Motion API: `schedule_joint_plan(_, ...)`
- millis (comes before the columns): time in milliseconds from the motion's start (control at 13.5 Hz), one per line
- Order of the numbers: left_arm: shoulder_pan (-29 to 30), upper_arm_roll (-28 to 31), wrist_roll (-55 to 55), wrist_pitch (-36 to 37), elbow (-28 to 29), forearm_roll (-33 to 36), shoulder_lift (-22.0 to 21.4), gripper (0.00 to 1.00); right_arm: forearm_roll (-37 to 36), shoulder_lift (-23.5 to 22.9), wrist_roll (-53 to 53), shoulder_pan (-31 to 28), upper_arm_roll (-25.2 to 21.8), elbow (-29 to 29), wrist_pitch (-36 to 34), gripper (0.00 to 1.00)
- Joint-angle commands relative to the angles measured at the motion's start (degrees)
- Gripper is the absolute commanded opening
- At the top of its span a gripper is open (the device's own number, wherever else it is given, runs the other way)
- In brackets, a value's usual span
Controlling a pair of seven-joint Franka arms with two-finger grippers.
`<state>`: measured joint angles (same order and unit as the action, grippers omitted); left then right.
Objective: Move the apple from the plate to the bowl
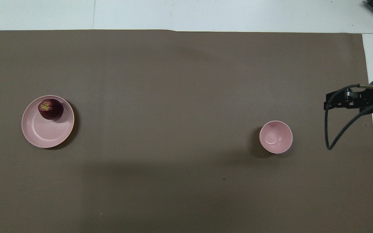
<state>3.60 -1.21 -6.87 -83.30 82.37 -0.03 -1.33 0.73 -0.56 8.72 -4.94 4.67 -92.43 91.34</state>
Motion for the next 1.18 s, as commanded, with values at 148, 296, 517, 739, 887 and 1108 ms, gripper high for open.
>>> schedule_joint_plan(148, 0.18, -0.19, 0.72, -0.1, 1.47, -0.76, -1.13, 1.0, 0.94, 0.29, -0.63, -0.77, 0.26, -0.03, -0.29, 1.0)
schedule_joint_plan(296, -0.26, -0.19, 0.37, -0.45, 1.21, -0.67, -0.95, 1.0, 0.94, 0.29, -0.63, -0.69, 0.26, -0.03, -0.29, 1.0)
schedule_joint_plan(517, -0.09, -0.19, 0.46, 0.33, 1.39, -0.67, -1.13, 1.0, 0.94, 0.29, -0.63, -0.69, 0.26, -0.03, -0.38, 1.0)
schedule_joint_plan(739, 0.44, -0.19, 0.55, 0.77, 1.56, -0.76, -1.3, 1.0, 0.85, 0.29, -0.63, -0.69, 0.26, -0.03, -0.29, 1.0)
schedule_joint_plan(887, 0.44, -0.19, 0.55, 0.86, 1.65, -0.76, -1.3, 1.0, 0.94, 0.29, -0.63, -0.69, 0.26, -0.03, -0.29, 1.0)
schedule_joint_plan(1108, 0.26, -0.19, 0.72, 0.77, 1.74, -0.76, -1.39, 1.0, 0.94, 0.29, -0.63, -0.69, 0.26, -0.03, -0.29, 1.0)
